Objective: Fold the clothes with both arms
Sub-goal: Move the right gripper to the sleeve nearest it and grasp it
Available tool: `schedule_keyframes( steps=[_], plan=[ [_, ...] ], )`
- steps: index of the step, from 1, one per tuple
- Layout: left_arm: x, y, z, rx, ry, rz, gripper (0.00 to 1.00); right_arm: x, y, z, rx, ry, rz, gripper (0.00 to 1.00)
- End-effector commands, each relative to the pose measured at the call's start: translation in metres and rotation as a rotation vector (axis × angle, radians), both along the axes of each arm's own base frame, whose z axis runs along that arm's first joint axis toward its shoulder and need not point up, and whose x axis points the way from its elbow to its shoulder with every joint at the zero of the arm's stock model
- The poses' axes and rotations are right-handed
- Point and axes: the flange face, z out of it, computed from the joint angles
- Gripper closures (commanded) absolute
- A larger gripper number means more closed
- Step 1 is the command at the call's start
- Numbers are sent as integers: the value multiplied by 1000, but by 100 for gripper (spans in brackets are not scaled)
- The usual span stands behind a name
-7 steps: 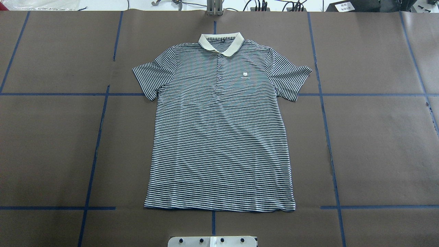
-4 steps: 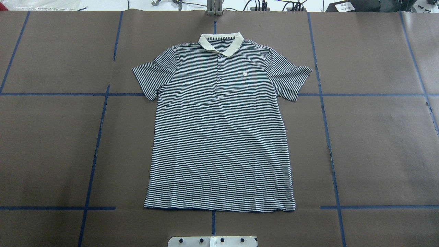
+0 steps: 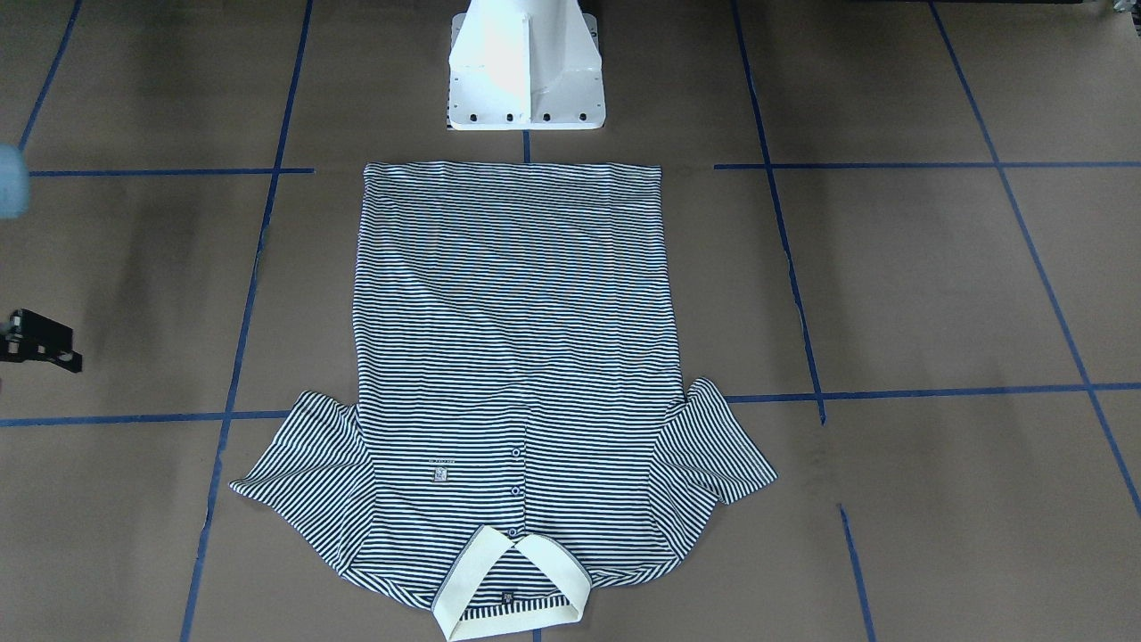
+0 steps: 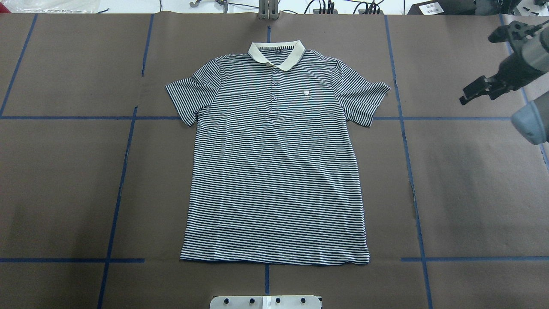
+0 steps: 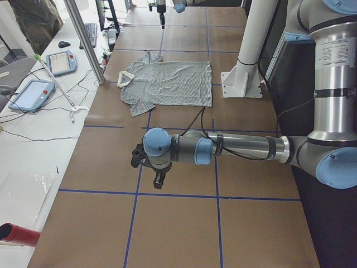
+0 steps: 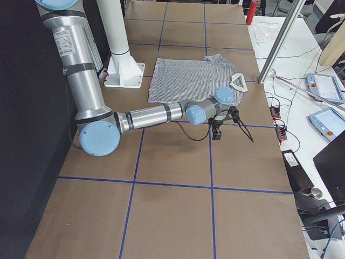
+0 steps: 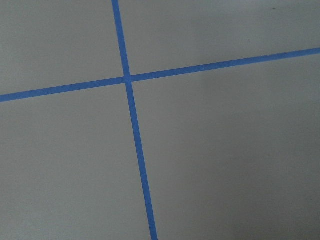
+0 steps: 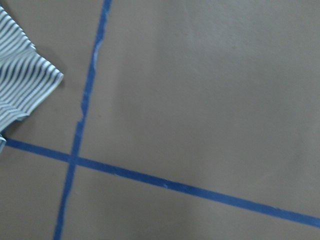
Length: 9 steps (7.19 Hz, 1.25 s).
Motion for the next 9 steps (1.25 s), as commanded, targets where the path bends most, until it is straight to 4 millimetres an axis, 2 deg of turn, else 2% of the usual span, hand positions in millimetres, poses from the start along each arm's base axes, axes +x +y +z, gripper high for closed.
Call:
schedule_keyframes(
  steps=[1,2,3,4,5,7,9],
  plan=[
    [0,0,0,22,3,0,0,-85,-49,-65,-13,-70,104,0],
    [0,0,0,23,3,0,0,-99,-63,-52,41,-117,162,1],
    [0,0,-1,25,4,0,0,-100,-69,-38,81,-118,217,5],
    [0,0,0,23,4,0,0,-109,-78,-51,36,-131,258,15],
    [0,0,1,20,9,0,0,-135,-76,-59,-9,-143,262,24],
    [1,0,0,20,10,0,0,-150,-79,-45,-44,-120,246,34],
    [1,0,0,19,10,-1,0,-151,-78,-34,-52,-103,244,34]
  ],
)
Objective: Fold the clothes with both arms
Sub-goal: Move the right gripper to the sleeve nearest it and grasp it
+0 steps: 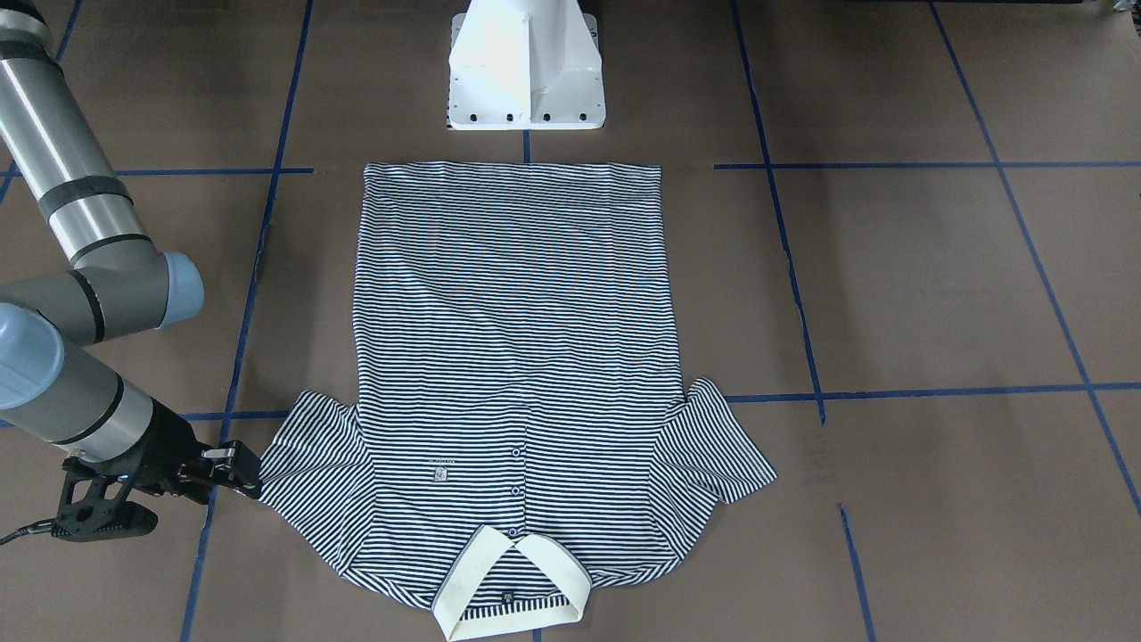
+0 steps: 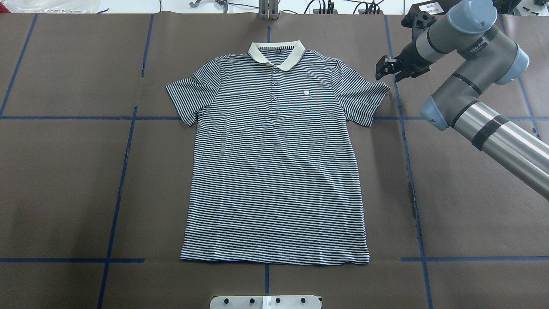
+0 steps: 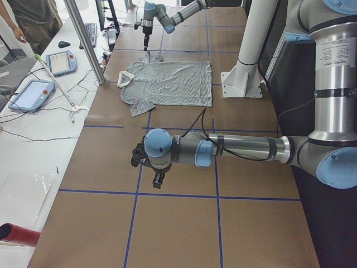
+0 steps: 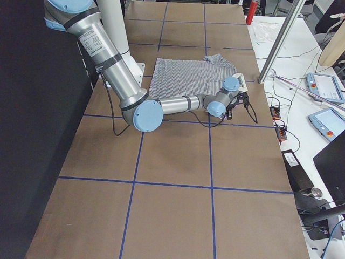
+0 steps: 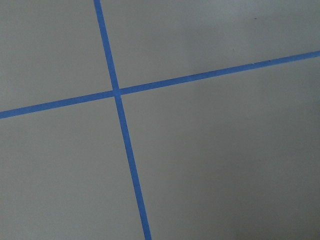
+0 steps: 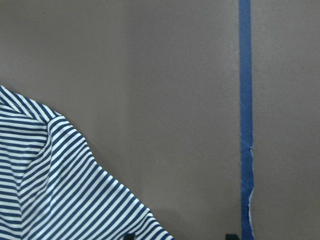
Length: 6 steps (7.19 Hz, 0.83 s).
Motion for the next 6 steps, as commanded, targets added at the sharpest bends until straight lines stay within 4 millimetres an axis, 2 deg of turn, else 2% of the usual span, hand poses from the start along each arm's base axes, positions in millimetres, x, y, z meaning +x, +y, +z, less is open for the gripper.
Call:
schedule_keyframes(
  steps=[1,3,4,6],
  plan=[
    [0,0,0,-1,2,-1,0,-6,2,10,-14,13,-8,34],
    [0,0,1,-3,3,0,0,-15,8,13,-17,17,-20,36],
    [0,0,1,-3,3,0,0,-17,10,16,-19,18,-25,42],
    [0,0,1,-4,5,0,0,-17,11,18,-24,20,-26,95]
  ],
)
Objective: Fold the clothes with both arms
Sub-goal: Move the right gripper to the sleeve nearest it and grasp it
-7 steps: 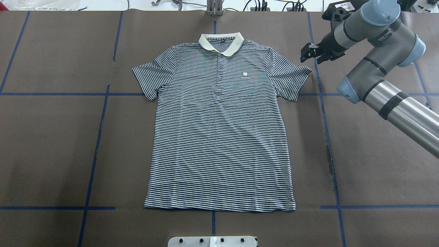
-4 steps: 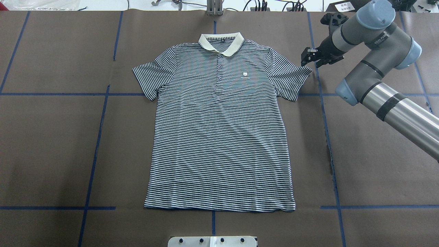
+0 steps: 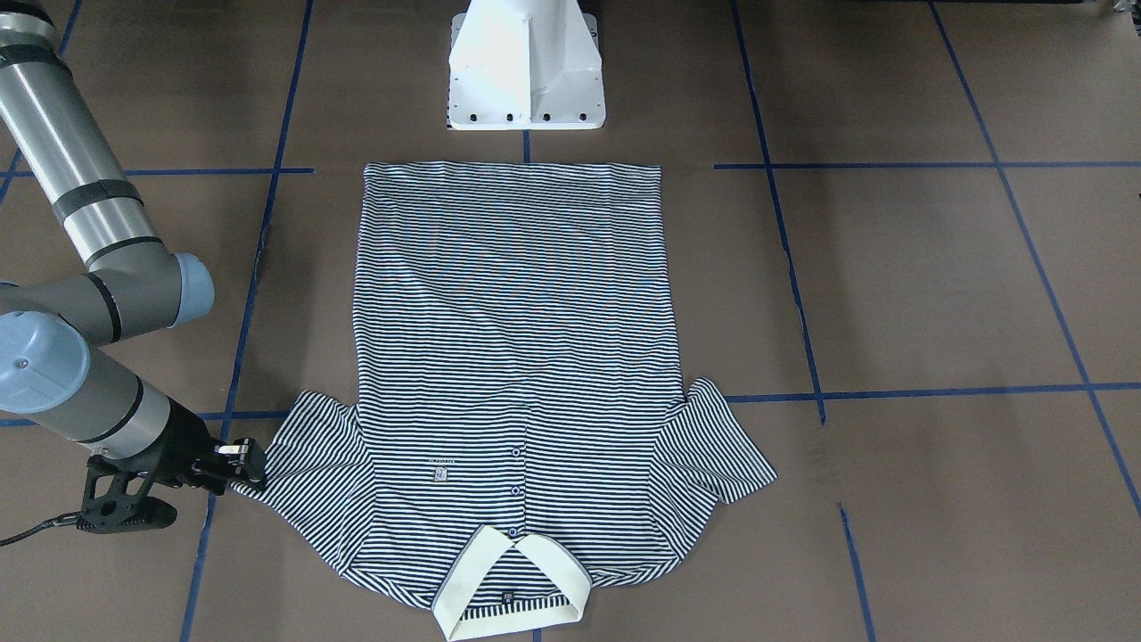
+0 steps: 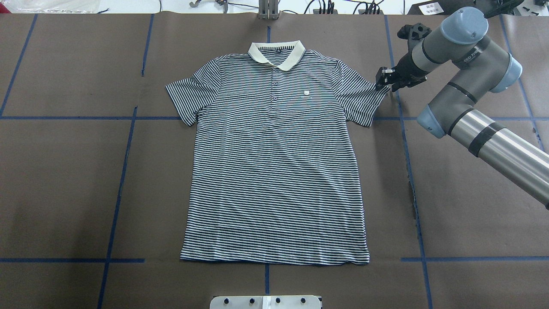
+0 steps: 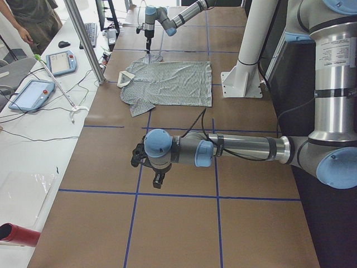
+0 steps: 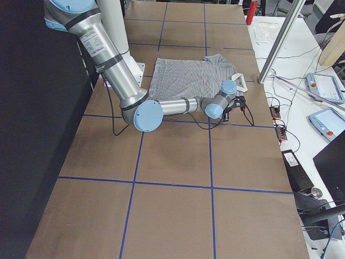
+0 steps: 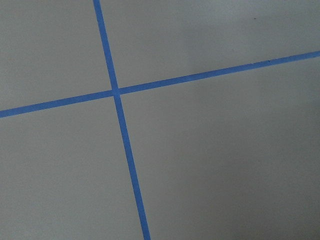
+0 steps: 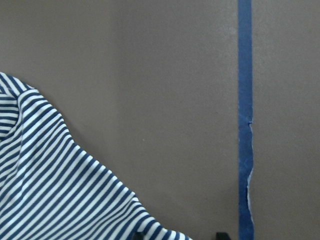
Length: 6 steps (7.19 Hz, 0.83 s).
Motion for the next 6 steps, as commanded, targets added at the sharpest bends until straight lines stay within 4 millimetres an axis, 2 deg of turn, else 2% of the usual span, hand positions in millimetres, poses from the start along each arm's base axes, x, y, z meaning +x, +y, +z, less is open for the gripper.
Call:
schedule_keyframes(
  steps=[1,2,3,5,6],
  plan=[
    [0,0,3,-6,1,0,0,0,1,2,-2,1,-3,100],
    [0,1,4,-9,1,0,0,1,2,-5,3,-13,-4,100],
    [0,0,4,-7,1,0,0,2,5,-30,24,-52,-15,100],
    [0,0,3,-5,0,1,0,12,30,-74,44,-145,-49,100],
    [0,1,4,-8,0,1,0,-7,46,-104,9,-191,-37,100]
  ],
)
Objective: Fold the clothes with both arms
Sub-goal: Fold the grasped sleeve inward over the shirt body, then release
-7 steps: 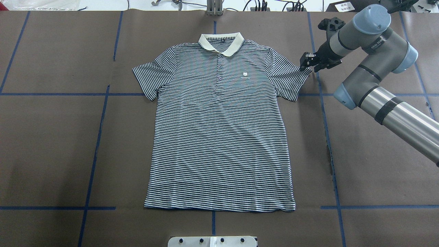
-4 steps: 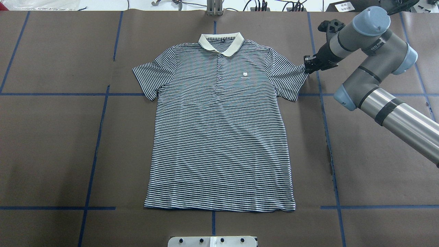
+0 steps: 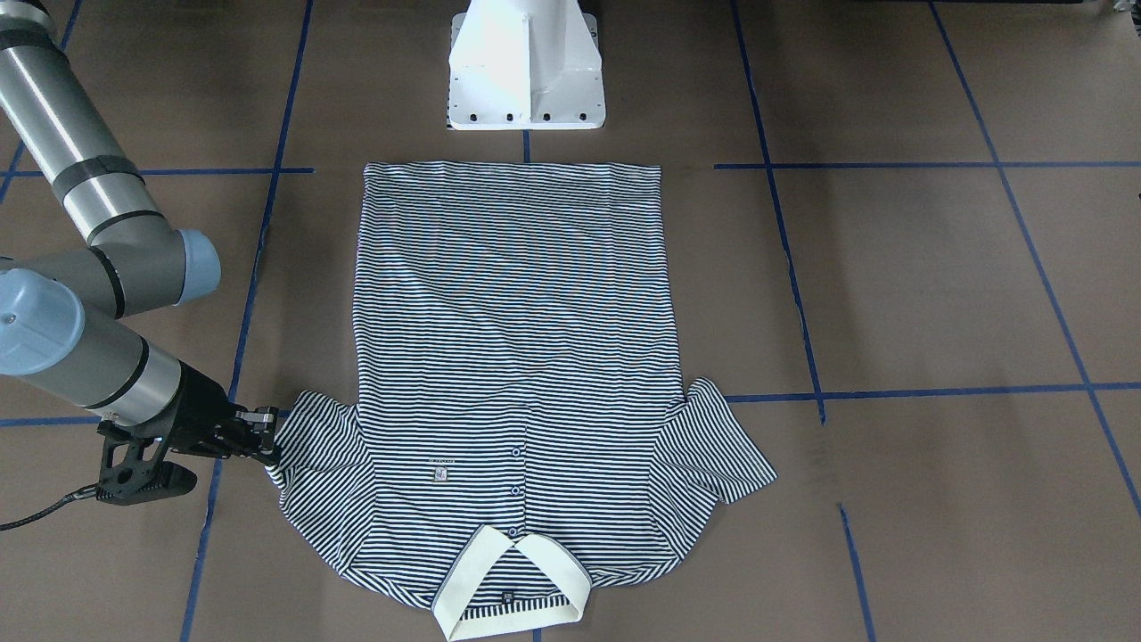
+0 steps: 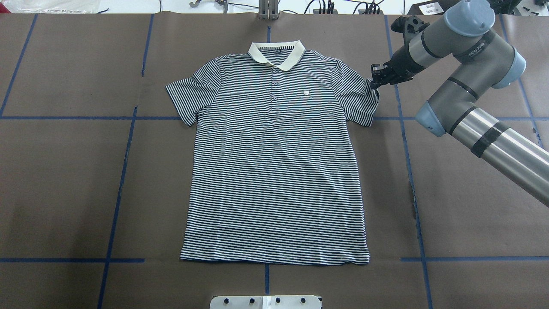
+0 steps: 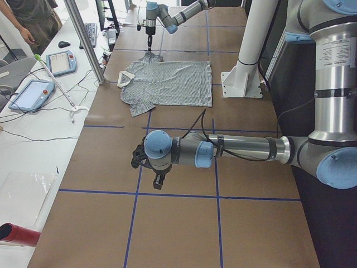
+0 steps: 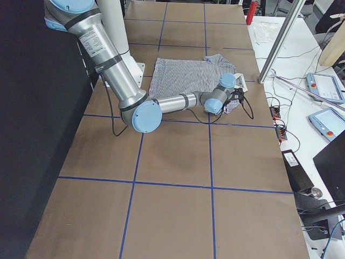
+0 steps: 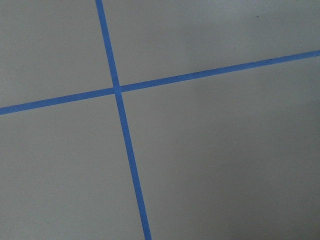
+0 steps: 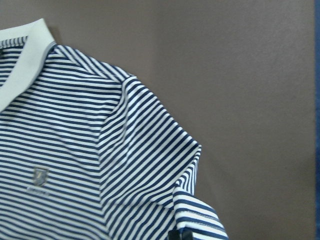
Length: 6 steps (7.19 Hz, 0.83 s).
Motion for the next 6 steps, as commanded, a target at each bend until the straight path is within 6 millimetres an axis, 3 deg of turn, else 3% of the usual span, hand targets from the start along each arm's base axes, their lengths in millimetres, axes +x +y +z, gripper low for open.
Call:
schedule_keyframes(
  steps=[1,2,3,5,6],
  plan=[
    [-1,0,-2,5,0,-1,0,-67,38,-70,-64,-76,25,100],
    [-1,11,3,-6,1,0,0,-112,38,-103,-80,-43,126,100],
    [-1,12,6,-11,1,1,0,-135,15,-125,-92,-7,154,100],
    [0,11,5,-12,1,0,0,-166,-26,-139,-94,64,224,100],
    [0,11,3,-9,3,0,0,-168,-28,-132,-93,80,238,100]
  ],
)
